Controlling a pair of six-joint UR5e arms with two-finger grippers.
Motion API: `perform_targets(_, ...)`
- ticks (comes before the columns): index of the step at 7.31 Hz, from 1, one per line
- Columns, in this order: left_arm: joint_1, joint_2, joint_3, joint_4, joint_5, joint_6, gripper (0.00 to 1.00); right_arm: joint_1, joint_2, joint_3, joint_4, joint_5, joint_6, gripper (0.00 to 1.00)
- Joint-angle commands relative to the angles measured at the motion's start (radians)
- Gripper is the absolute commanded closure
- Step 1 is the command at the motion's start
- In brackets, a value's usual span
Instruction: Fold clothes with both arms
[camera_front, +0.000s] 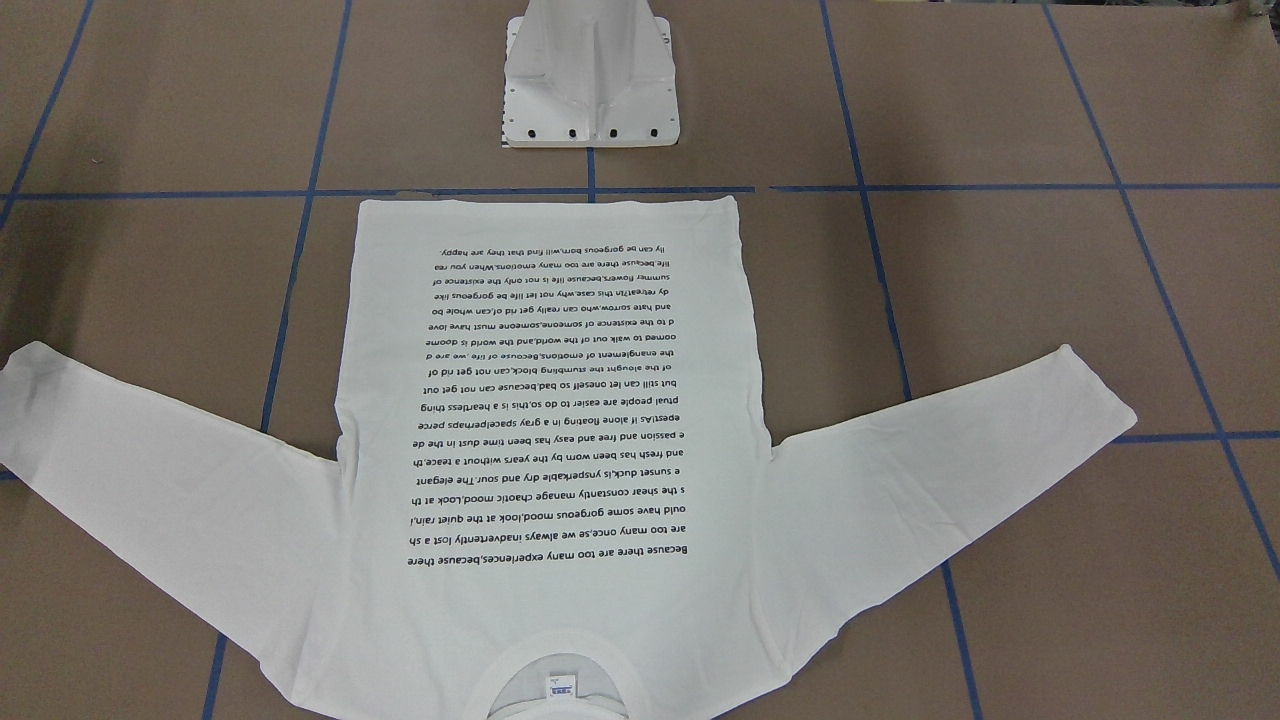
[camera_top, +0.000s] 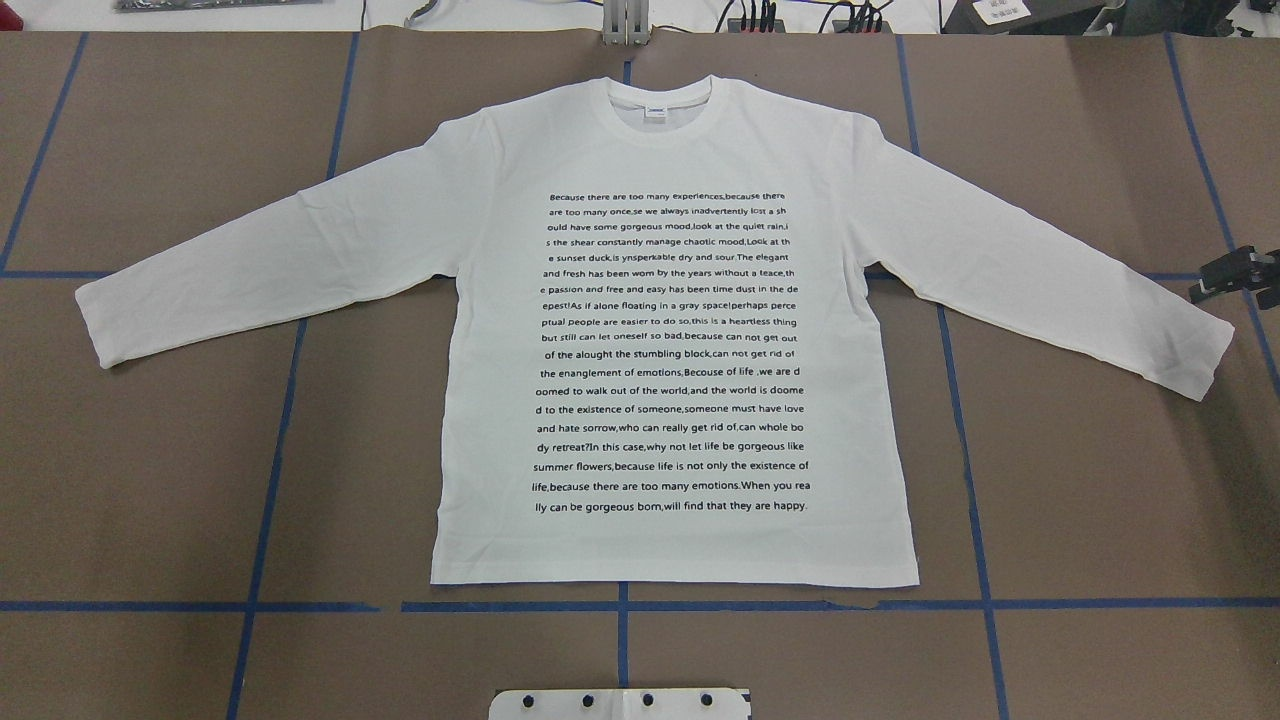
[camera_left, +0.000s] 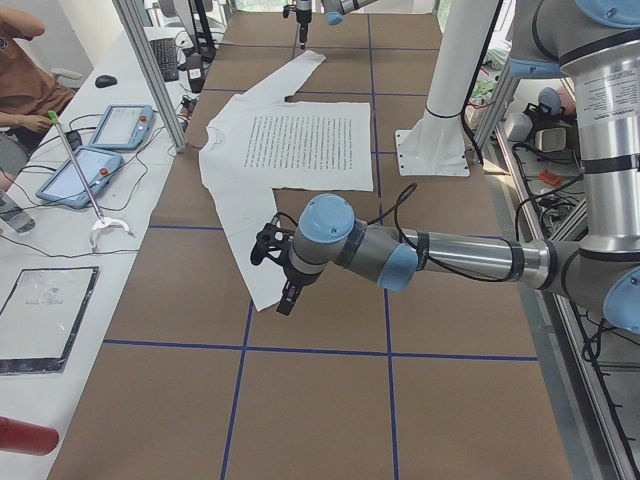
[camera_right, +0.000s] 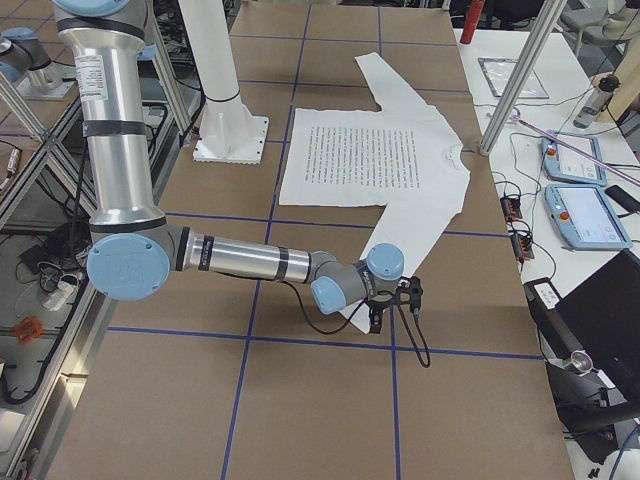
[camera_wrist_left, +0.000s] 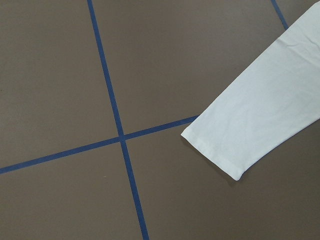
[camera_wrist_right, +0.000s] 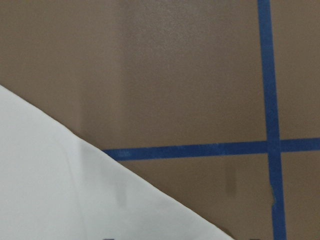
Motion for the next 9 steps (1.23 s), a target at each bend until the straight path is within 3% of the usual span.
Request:
perform_targets(1,0.001,-0.003,0.000,-0.001,0.000,0.000,0.00,-0.018,-0.008,-0.022,0.012,-0.016,0.048,0.07)
perform_targets(4,0.001,-0.014,0.011,0.001,0.003,0.000,0.00,-0.036,-0.008,-0.050,0.012,-0.017,0.048,0.12)
perform_targets(5,0.001,-0.015,0.009,0.001,0.003,-0.002,0.00,-0.036,-0.010,-0.051,0.012,-0.017,0.051,0.29)
perform_targets(7,0.001,-0.020,0.009,0.001,0.003,-0.002,0.00,-0.036,-0.012,-0.066,0.012,-0.017,0.053,0.44)
perform_targets(8,0.001,-0.018,0.003,0.001,0.003,-0.002,0.00,-0.036,-0.013,-0.069,0.011,-0.019,0.053,0.61)
perform_targets(9,0.001,-0.018,0.000,0.001,0.002,-0.002,0.00,-0.036,-0.013,-0.063,0.012,-0.016,0.054,1.00)
